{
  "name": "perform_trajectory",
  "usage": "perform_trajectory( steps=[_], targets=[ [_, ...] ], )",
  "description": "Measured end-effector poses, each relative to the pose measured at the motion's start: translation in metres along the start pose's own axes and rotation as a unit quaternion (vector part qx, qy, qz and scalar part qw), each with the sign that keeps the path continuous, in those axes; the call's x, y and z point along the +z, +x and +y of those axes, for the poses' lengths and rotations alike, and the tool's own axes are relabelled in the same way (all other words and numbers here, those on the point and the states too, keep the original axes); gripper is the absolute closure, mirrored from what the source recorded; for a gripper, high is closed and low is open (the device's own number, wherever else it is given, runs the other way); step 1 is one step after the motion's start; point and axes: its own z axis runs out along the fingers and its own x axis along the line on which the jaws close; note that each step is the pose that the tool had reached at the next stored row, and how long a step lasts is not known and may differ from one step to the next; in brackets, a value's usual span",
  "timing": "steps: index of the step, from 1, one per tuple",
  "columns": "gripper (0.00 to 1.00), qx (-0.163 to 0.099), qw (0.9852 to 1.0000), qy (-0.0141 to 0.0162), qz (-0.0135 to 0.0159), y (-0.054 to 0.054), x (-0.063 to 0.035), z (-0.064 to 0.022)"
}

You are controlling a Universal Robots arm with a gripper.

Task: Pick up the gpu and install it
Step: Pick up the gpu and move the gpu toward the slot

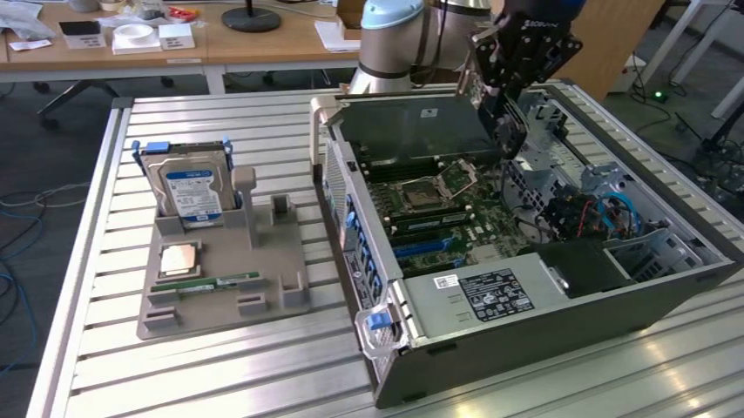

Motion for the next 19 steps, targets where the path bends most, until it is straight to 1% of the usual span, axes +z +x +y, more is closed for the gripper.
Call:
perform_trajectory(
  steps=[5,11,14,19],
  targets=[
    [0.74,0.000,1.0000,-0.0008,0.0000,-0.018,0.0008,0.0012],
    [0.74,0.000,1.0000,-0.0012,0.0001,-0.036,0.0014,0.0023],
    [0.74,0.000,1.0000,-0.0015,0.0001,-0.040,0.0015,0.0026],
    [0.74,0.000,1.0000,-0.0015,0.0001,-0.040,0.0015,0.0025]
  ],
)
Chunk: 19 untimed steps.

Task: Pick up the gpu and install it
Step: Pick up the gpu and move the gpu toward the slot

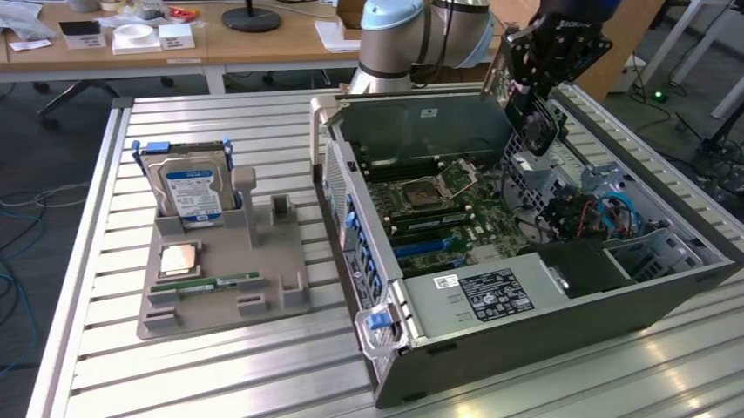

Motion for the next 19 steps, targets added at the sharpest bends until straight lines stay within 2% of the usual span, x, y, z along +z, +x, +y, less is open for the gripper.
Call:
perform_trajectory(
  steps=[10,19],
  targets=[
    [0.74,-0.001,1.0000,-0.0001,0.0001,-0.019,0.0018,0.0011],
    [0.74,-0.001,1.0000,-0.0003,0.0001,-0.023,0.0025,0.0013]
  ],
)
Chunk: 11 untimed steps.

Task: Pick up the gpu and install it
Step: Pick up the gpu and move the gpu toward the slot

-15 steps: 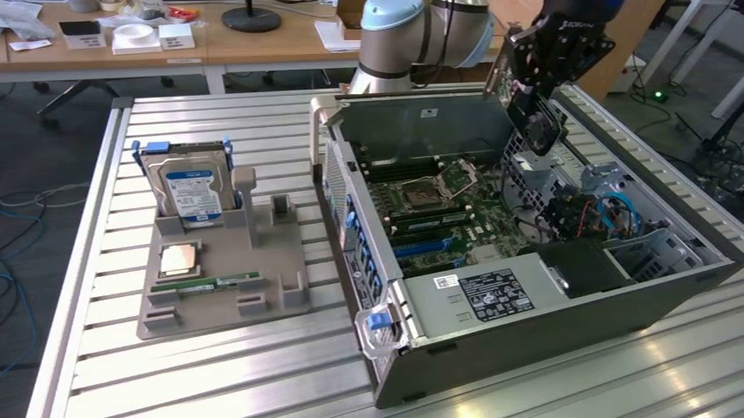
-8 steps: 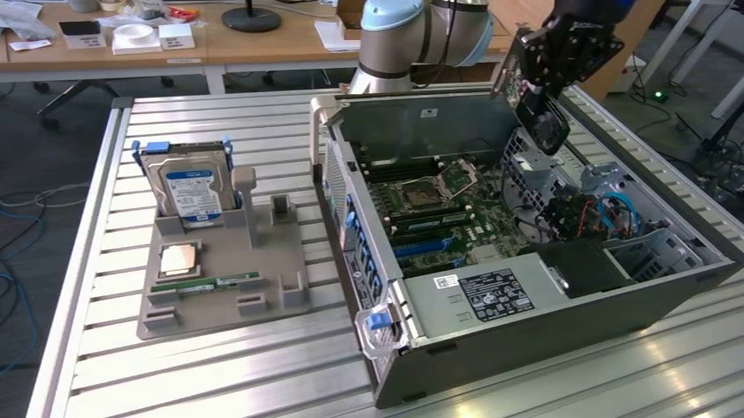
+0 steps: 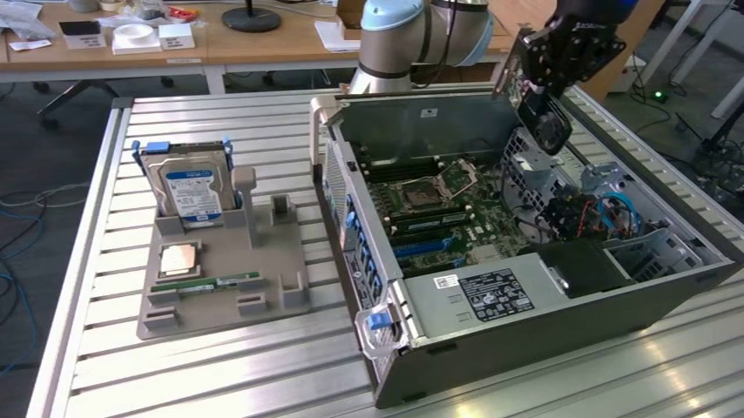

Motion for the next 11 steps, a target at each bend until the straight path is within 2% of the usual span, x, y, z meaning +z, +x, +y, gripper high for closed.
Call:
perform_trajectory(
  steps=[11],
  targets=[
    [0.74,0.000,1.0000,0.0002,0.0000,-0.0009,0.0049,-0.0004]
  ],
)
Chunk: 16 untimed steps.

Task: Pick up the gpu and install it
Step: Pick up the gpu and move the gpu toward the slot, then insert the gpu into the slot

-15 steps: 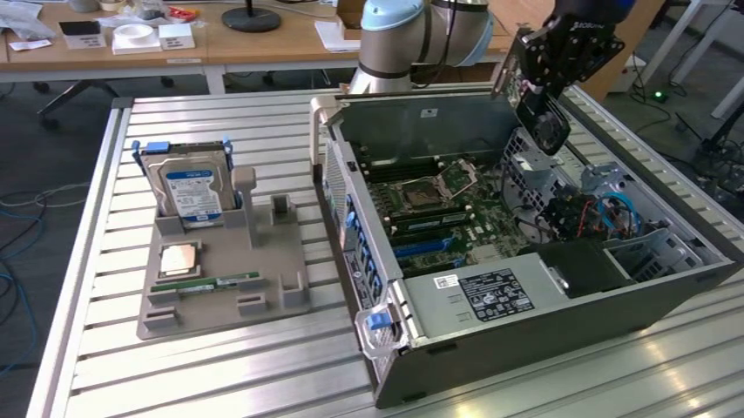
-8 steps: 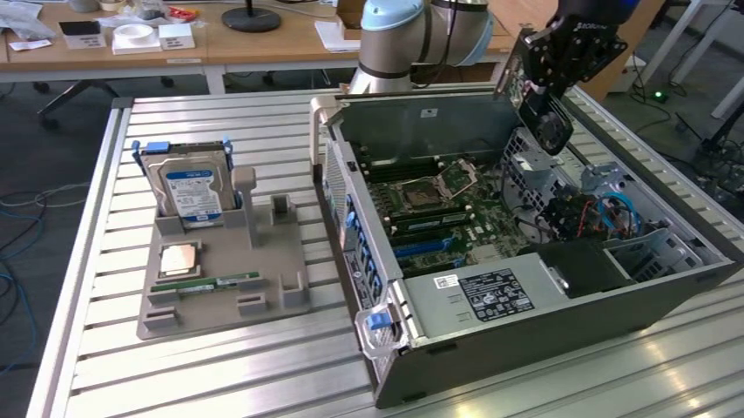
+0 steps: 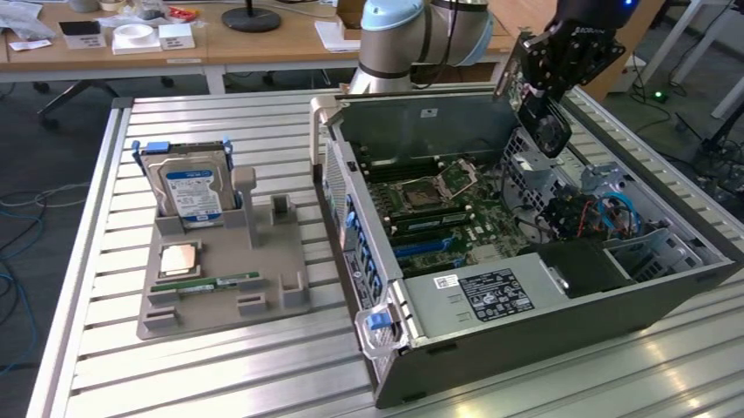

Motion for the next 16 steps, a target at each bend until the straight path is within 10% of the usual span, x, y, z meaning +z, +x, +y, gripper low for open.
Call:
perform_trajectory(
  steps=[16],
  targets=[
    [0.74,0.000,1.0000,-0.0003,-0.0001,-0.0012,0.0045,-0.0002]
  ],
)
